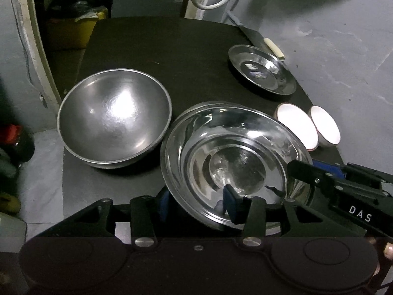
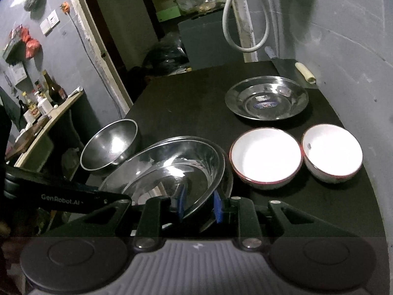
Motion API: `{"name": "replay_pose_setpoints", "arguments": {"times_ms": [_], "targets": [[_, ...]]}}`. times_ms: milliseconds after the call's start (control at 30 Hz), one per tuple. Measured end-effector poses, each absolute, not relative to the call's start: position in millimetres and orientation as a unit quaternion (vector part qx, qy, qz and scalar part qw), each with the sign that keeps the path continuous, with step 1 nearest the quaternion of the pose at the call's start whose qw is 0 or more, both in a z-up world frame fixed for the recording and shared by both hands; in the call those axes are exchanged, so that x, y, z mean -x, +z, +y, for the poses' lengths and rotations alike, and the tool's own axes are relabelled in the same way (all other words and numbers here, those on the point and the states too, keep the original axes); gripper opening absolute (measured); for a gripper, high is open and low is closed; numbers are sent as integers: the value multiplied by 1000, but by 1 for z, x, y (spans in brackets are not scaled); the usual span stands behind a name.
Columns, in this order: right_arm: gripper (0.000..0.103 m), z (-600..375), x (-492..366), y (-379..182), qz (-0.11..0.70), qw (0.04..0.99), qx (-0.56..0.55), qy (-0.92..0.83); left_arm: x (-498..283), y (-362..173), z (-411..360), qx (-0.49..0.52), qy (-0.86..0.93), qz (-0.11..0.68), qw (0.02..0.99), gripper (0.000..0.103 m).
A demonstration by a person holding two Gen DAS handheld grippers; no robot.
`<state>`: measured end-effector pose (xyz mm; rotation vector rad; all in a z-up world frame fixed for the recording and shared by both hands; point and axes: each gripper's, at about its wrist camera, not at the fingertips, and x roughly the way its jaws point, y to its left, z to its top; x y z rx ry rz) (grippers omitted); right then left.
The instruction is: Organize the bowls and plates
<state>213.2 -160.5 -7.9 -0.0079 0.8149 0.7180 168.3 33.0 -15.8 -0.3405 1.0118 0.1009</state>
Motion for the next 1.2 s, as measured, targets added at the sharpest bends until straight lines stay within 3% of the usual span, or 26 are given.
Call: {"name": "replay_pose_setpoints", "arguments": {"times_ms": [433, 700, 1067, 1200], "targets": [[32, -153, -208, -20, 384, 864, 31, 326, -176, -23, 21, 134, 57, 496, 856, 50], [42, -155, -202, -22, 380, 868, 32, 319, -168, -23, 19, 140, 61, 497, 854, 60], [100, -196, -167, -9, 370, 879, -16, 301, -121, 7, 15, 162, 39, 423, 891, 101], [103, -215, -155, -1, 328, 904, -18, 274, -123, 10, 4, 145, 49, 404, 902, 102]]}}
